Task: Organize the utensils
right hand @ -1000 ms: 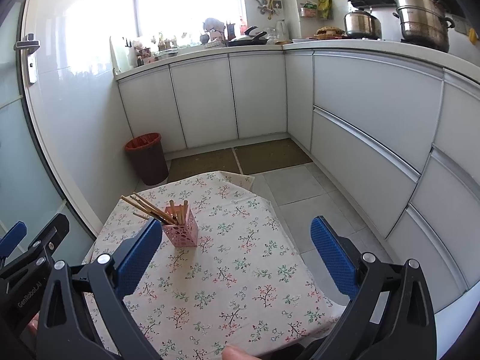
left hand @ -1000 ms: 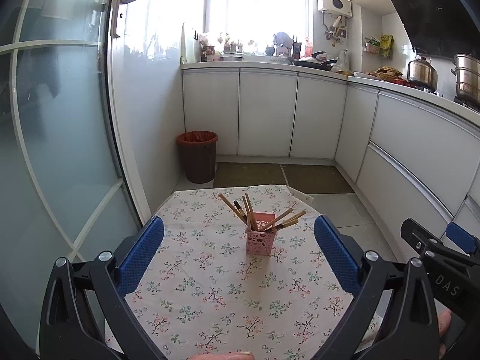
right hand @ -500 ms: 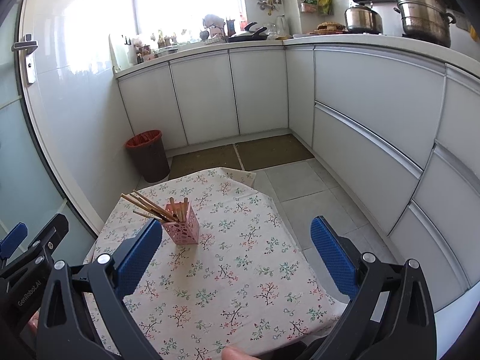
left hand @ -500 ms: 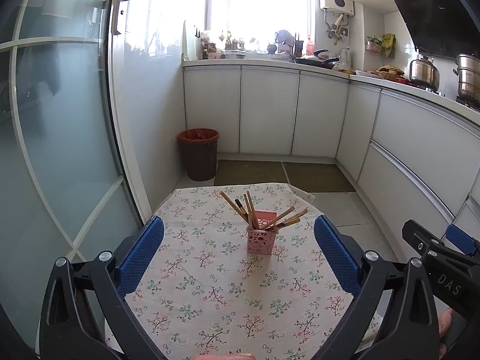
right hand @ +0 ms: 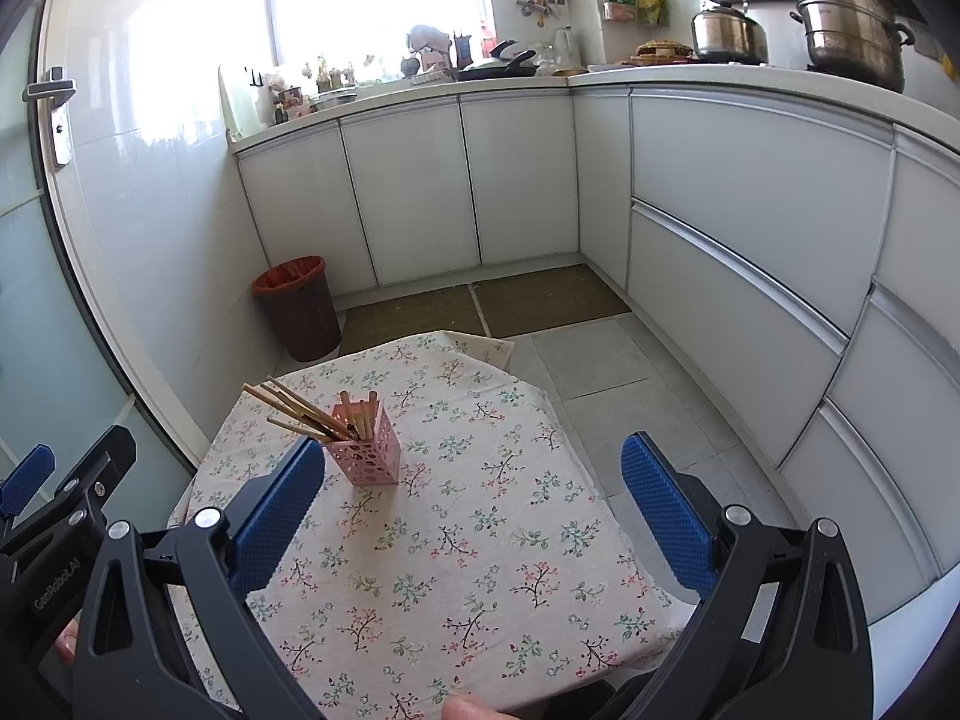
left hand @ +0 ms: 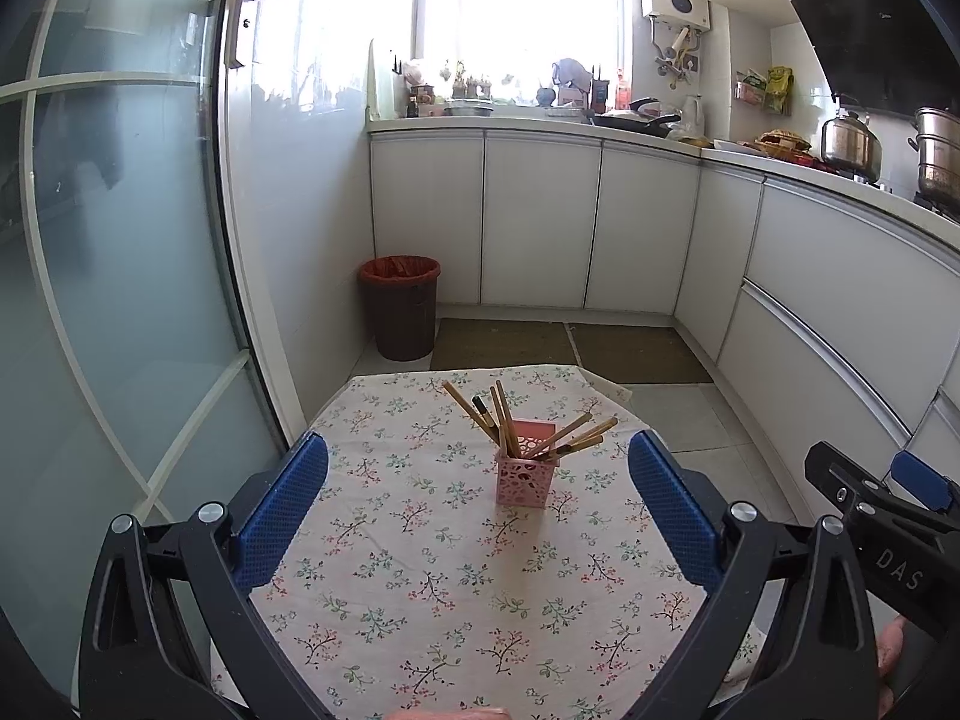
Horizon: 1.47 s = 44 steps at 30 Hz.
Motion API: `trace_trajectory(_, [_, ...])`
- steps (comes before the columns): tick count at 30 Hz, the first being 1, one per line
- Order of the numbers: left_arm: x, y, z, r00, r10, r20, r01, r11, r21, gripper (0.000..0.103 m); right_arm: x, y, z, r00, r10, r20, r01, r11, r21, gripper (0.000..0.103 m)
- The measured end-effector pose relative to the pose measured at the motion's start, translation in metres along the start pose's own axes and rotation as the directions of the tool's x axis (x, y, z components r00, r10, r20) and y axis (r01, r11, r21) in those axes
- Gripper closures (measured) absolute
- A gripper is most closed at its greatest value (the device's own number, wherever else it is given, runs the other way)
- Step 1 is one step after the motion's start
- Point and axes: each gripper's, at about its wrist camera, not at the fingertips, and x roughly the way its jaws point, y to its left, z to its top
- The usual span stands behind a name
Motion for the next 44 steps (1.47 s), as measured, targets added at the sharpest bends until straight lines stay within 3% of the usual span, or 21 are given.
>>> trace_trajectory(22, [0.0024, -0.0032, -0.0005, 1.0, 0.007, -0.018, -0.007, 1.0, 0.003, 0.007, 0.002, 0.001, -0.0016, 1.0, 0.008, -0.016, -0.008, 1.0, 0.001, 0.007])
trace_trajectory(44, [0.0051, -0.004, -0.0001, 0.999, -0.031, -0.026, 0.03, 1.0, -0.003, 0.007, 0.0074, -0.0008, -0.0041, 1.0, 0.014, -0.028, -0.013, 1.0, 0.017, 0.007])
